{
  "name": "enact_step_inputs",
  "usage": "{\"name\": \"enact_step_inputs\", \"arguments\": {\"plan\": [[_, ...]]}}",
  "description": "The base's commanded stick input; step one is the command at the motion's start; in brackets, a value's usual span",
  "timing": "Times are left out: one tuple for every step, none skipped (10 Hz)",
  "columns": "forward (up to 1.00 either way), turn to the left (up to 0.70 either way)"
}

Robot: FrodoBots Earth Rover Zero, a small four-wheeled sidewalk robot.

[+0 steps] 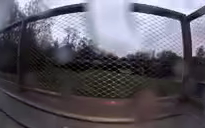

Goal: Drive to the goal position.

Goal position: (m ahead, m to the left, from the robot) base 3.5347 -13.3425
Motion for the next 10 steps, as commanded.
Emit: {"name": "enact_step_inputs", "arguments": {"plan": [[0.00,-0.70],[0.00,-0.70],[0.00,-0.70],[0.00,-0.70],[0.00,-0.70],[0.00,-0.70],[0.00,-0.70],[0.00,-0.70],[0.00,-0.70],[0.00,-0.70]]}}
